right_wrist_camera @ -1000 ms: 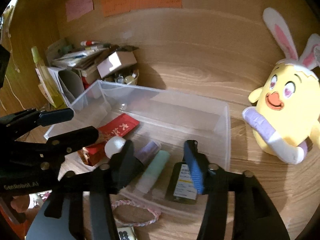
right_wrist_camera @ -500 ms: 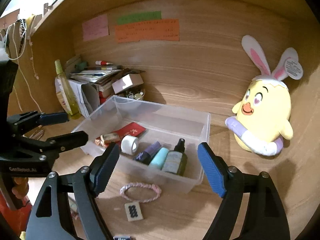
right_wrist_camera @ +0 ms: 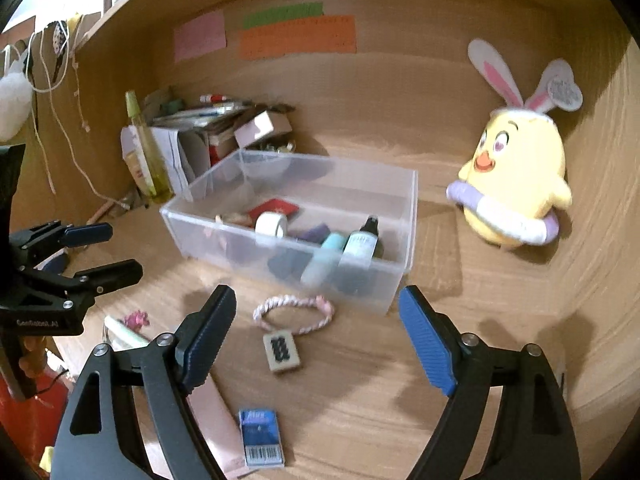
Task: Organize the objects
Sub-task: 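Withdraw both open tools from the box toward the items on the desk, then grasp the pink flower keychain with the left tool while the right tool grasps the white dotted tile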
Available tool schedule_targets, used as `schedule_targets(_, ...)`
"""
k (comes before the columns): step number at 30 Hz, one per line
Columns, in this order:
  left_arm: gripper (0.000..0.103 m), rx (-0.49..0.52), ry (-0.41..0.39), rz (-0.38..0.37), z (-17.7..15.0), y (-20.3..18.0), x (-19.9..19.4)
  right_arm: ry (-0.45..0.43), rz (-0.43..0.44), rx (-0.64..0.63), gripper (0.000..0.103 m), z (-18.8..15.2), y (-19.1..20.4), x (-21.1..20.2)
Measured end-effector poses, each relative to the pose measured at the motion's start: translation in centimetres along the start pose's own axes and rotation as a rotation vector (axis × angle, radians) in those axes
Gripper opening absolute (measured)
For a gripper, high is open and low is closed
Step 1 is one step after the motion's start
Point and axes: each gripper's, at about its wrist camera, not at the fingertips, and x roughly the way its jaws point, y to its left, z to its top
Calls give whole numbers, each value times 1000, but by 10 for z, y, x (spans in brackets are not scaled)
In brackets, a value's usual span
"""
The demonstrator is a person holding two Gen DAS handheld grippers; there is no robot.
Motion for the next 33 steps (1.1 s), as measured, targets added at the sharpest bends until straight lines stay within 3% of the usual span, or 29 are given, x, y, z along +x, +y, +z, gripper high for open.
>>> schedule_targets(12,83,-72,94,11,-45,35,13,111,17,21,81,-30,2,23)
schedule_targets(16,68,-78,123,8,-53,39,18,146,29,11,80,-37,6,31)
schedule_targets(21,58,-65,162,-5,-56,38,29,175,40,14,79,-40,6,41)
schedule_targets(23,52,-54,176,-15,-56,36,32,185,41,19,70,-39,5,45)
schedule_targets(33,37,-3,224,-32,-55,37,39,213,52,2,58,-37,9,61)
